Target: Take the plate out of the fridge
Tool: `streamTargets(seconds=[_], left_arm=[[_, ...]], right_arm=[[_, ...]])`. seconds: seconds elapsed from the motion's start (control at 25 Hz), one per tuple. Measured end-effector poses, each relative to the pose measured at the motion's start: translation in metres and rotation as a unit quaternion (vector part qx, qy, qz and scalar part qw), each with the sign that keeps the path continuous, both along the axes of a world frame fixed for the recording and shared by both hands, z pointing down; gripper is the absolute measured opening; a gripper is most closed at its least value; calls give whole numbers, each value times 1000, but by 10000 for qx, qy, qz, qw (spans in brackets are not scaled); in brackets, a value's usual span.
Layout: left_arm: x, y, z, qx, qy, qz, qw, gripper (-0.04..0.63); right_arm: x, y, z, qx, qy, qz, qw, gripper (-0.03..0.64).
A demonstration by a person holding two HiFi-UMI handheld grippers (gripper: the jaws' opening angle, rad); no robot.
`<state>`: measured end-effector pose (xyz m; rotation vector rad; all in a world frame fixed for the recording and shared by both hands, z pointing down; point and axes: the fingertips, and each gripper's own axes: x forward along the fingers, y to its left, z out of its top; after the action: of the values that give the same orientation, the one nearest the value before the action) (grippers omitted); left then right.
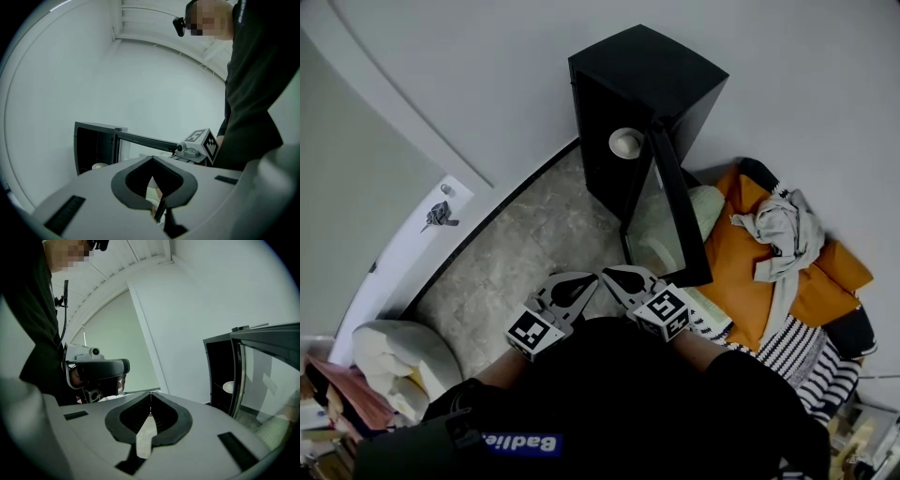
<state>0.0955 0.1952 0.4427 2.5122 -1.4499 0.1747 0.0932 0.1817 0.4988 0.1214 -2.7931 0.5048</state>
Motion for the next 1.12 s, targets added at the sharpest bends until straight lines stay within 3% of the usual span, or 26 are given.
streamTargets(seconds=[0.28,0.44,0.88,1.12], left_arm=[[-46,-31,2,24,106,273,9996,6],[-82,-50,4,26,-11,548,9985,6],[-174,-97,10,-24,220,1022,9945,6],[-203,-107,12,-64,313,1412,9895,6]], right_arm=[[-43,-31,4,-8,117,303,9995,11],[-78,-48,5,-23,196,453,9988,11],[-164,-92,8,-137,523,1063,9929,11],[-195,-101,8,-200,622,1376,9883,11]])
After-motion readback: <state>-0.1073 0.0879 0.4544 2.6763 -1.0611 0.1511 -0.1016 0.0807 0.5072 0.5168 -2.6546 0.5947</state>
